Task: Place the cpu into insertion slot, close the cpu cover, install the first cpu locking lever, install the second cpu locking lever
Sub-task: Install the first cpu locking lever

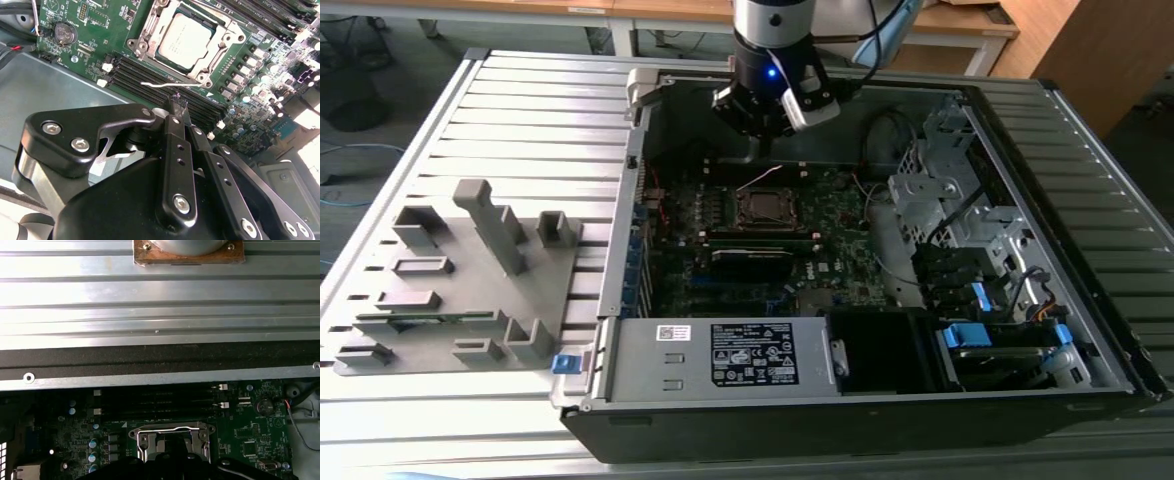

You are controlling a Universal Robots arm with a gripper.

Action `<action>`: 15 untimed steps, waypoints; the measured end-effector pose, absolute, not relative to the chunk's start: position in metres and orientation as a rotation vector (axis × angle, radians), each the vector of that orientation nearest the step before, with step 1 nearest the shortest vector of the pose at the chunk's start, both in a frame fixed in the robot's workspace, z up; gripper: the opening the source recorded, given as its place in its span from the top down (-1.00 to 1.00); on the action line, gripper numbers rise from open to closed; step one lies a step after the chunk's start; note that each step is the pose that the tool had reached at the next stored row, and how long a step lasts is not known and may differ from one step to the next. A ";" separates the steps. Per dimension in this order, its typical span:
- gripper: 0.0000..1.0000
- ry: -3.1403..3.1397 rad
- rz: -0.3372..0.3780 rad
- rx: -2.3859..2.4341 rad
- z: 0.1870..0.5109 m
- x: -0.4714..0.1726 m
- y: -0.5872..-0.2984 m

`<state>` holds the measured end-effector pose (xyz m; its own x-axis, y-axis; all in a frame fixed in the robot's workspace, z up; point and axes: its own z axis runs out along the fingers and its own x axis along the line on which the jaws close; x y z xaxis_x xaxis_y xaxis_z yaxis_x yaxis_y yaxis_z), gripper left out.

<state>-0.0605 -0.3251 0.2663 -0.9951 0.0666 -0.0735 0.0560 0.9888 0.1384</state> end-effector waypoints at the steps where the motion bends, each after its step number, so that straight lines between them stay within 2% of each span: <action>1: 0.80 3.055 0.209 0.094 0.266 -0.060 -0.325; 15: 0.80 3.055 0.208 0.094 0.259 -0.060 -0.325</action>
<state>-0.0605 -0.3251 0.2595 -0.9951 0.0666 -0.0735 0.0560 0.9889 0.1378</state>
